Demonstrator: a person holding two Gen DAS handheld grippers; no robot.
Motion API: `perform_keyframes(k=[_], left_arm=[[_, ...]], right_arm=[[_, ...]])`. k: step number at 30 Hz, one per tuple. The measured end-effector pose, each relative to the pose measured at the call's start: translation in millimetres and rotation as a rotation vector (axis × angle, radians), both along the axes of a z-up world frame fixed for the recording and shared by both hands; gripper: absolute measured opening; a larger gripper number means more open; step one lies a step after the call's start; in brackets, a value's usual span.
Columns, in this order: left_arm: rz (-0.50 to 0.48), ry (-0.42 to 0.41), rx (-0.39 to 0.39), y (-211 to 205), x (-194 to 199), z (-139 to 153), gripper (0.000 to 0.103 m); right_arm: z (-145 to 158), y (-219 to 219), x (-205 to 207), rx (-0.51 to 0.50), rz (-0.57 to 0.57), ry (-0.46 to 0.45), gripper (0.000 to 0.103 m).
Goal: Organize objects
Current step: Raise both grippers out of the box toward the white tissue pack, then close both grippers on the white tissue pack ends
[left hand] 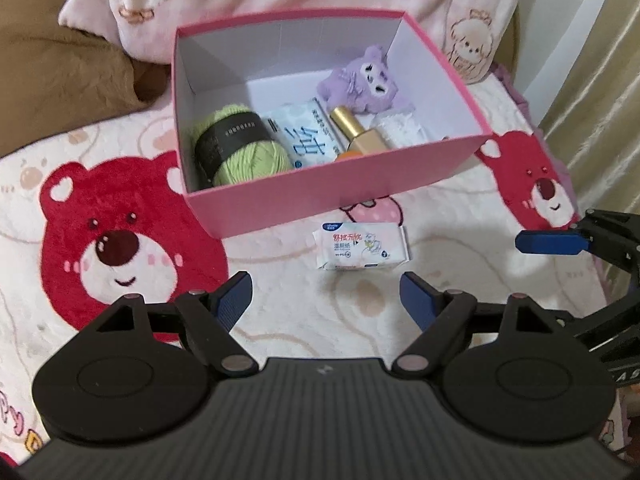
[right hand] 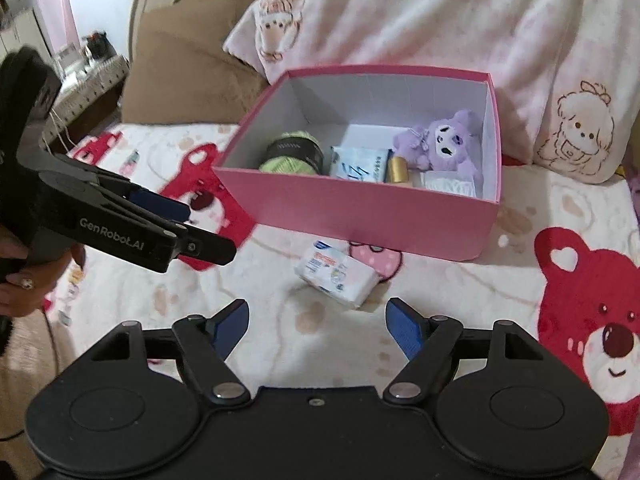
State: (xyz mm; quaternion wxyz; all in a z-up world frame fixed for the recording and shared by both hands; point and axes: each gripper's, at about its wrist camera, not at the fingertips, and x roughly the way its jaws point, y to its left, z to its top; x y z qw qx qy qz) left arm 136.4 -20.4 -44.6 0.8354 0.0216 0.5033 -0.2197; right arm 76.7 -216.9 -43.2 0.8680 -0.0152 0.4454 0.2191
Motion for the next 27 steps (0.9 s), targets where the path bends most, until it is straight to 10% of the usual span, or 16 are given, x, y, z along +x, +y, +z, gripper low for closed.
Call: perform_keyframes(k=[10,27], left_arm=[[-0.004,0.087,0.037,-19.5,23.4,-48.1,0.080],[0.075,0.032,-0.148,-10.4,43.8,-104.3,0.060]], right_arm=[[-40.0,8.6,20.8,-0.020,0.009,0.024,0.079],[-101.5,22.8,45.9,0.048,-0.044,0.049,0.078]])
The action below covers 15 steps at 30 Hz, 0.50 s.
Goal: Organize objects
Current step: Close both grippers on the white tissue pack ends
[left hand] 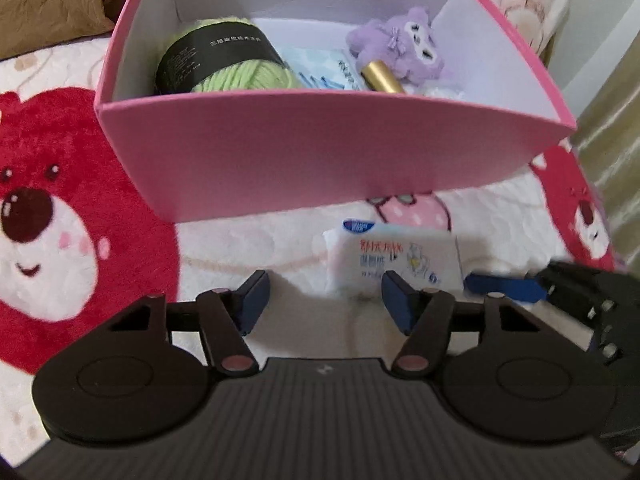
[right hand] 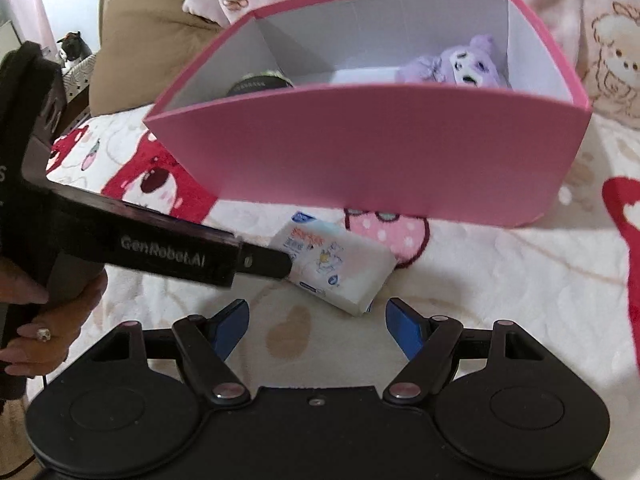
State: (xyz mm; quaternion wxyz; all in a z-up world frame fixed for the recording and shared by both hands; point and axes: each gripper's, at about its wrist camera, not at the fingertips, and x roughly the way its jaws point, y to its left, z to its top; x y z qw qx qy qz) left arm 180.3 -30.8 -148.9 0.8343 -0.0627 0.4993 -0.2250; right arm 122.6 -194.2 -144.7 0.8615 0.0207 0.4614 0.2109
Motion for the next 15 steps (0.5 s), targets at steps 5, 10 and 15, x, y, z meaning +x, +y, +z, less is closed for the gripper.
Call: perform_keyframes(k=[5,10,15], left_arm=[[-0.017,-0.115,-0.053,-1.3,2.1,-7.0,0.060],[-0.051,-0.021,-0.179,-3.4,0.6,-10.4,0.044],[-0.040,0.047,-0.191,-5.6,-7.0,-8.4,0.044]], right_arm=[[-6.4,-1.1,4.1,0.043,-0.040,0.017,0.065],[-4.8,4.4,1.4,-0.010,-0.033,-0.024,0.061],[-4.7,14.9,-9.7,-0.132,-0.008,-0.088,0.063]])
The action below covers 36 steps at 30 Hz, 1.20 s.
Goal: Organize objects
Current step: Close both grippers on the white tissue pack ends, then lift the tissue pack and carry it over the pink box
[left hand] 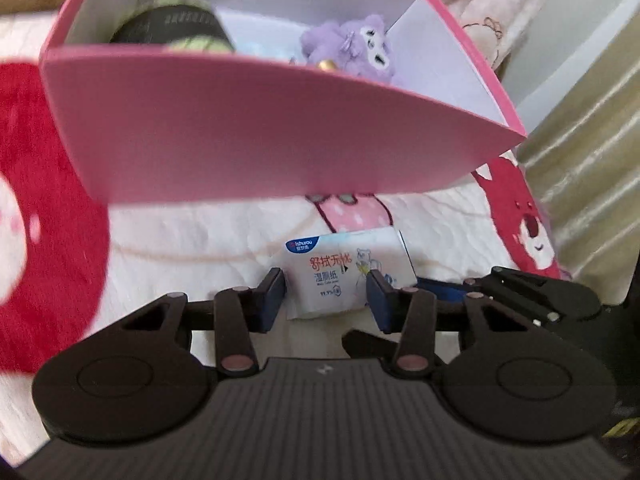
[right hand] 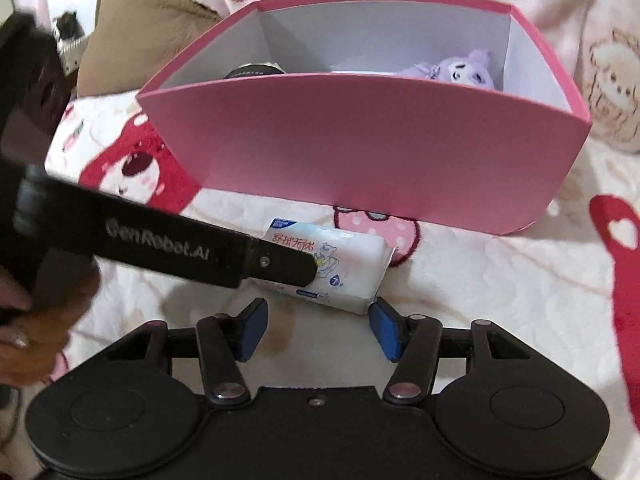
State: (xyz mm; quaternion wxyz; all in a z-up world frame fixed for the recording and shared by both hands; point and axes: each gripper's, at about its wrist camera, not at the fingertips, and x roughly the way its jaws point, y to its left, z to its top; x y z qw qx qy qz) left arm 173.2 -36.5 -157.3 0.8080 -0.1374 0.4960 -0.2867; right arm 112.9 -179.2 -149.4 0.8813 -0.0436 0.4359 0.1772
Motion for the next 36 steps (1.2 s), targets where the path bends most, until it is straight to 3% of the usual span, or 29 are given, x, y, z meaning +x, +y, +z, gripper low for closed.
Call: perform_keyframes(k=[4,7,14,21,27,31,36], left_arm=[[0.013,-0.048,0.072,-4.6,-6.5,0.1,0.044],[-0.016,-0.111,0.092,-5.6,-7.8,0.1,0.047],[-0.023,-0.039,-0.019,5.0,0.8,-7.5,0.040],[-0.016,0.011,-0.032,4.0,-2.3,-5.9,0.040],[-0.028,0.006,-0.007,4.4,-11.0,10.8,0.040],[-0.045,0.013,-0.037,10.8,-18.8,29.4,0.040],[-0.047,-0.038,-0.072,20.8,-31.7,61.3,0.040]], right_arm=[[-3.0,5.5,-4.4,-0.082,0.015,-0.058,0.079],[-8.9,7.0,-2.3,-0.103,0.020,-0.062,0.080],[-14.1,11.1,2.3,-0.070,0.036,-0.075,0.082],[-19.0,17.0,3.2,-0.072,0.009,-0.097,0.087],[-6.2,28.0,-6.8,-0.124,0.022,-0.130,0.087],[14.8,27.9,-15.8,-0.115,-0.003,-0.165,0.087],[48.0,33.6,-31.8,-0.138,0.010,-0.222,0.087]])
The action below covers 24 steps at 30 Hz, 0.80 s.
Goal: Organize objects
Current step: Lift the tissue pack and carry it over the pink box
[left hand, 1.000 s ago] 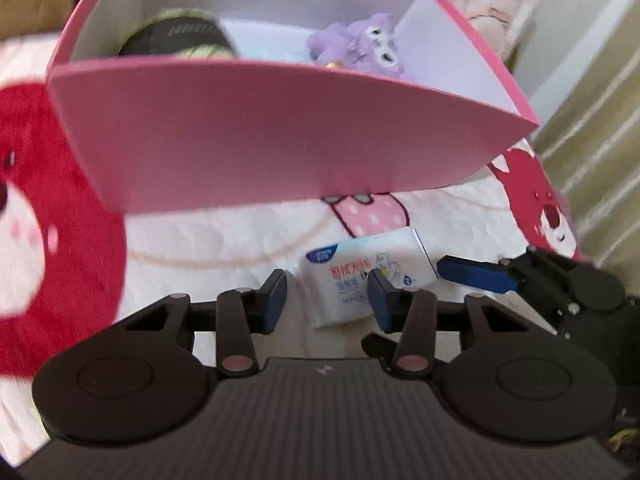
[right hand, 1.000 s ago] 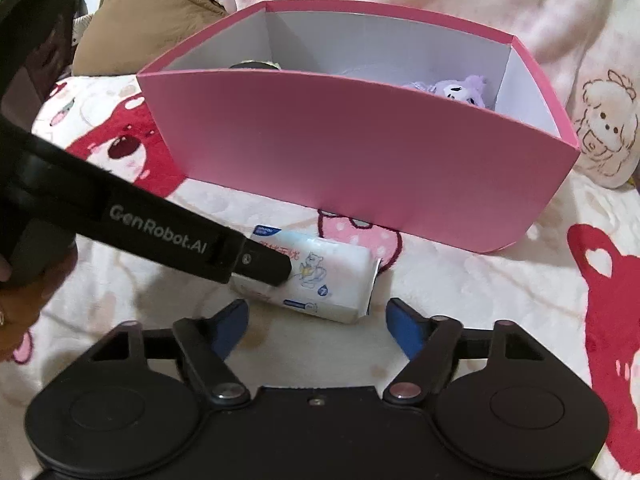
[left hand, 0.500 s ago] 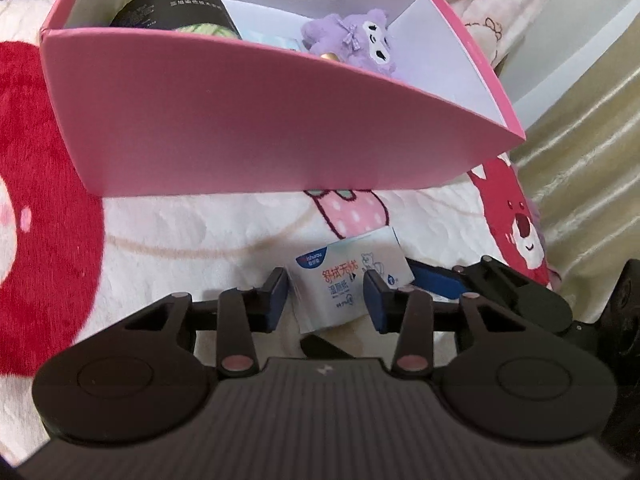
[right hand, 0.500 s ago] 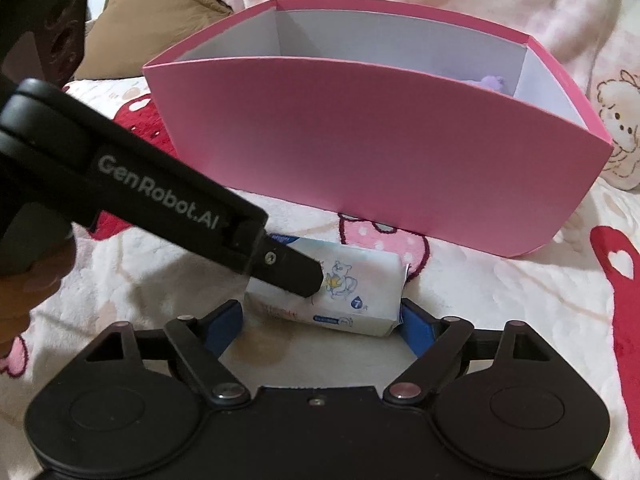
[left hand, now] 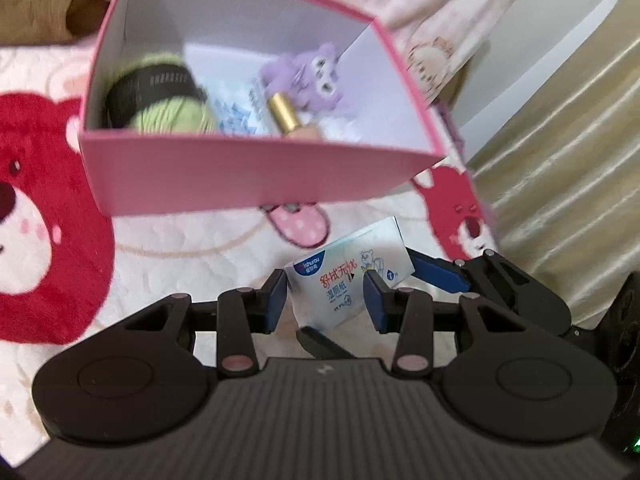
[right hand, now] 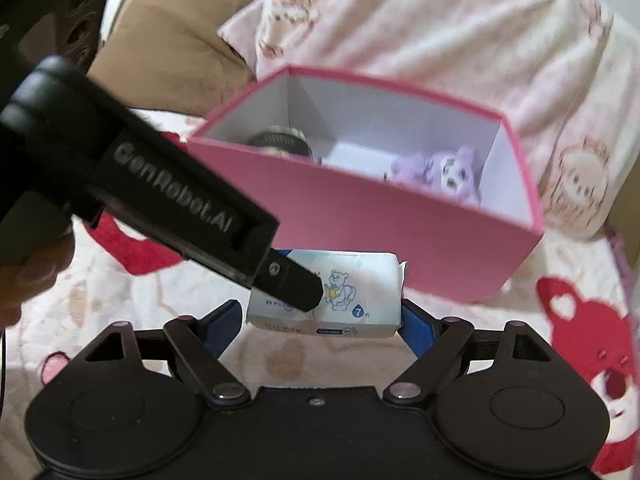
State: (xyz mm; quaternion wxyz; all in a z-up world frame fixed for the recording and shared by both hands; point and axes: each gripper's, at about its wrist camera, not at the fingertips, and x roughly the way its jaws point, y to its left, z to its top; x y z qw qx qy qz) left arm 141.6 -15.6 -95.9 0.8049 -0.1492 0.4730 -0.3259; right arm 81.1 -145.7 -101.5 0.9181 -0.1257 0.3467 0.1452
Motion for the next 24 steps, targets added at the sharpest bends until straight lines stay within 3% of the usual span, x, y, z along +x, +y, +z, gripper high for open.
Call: perform_keyframes(k=[3,6,11,15,18,24], left_arm=[[0.006,-0.038,-0.016,6.9,-4.5,19.1,0.040],[0.031,-0.094,-0.008,14.3,-8.7,37.0,0.040],[0.093,-0.155,-0.006,24.0,-3.5,68.5,0.040],[0.128,-0.170,0.000,25.4,20.2,97.8,0.041],[0.149,-0.193,0.051,17.8,44.8,114.6,0.041],[0.208,-0.098,0.096,5.3,109.1,110.0,0.041]], right_arm=[[19.4,6.2,-10.8,-0.017,0.028,-0.050,0.085],[39.8,3.8,-18.8,-0.009,0.051,-0.078,0.074],[70.1,-2.2,-7.1,0.040,0.093,-0.082,0.057],[102.4,-4.4,16.9,0.054,0.119,-0.086,0.053],[125.9,-6.9,48.8,0.092,0.122,-0.053,0.052],[131.7,-16.5,134.4,0.172,0.073,0.116,0.051]])
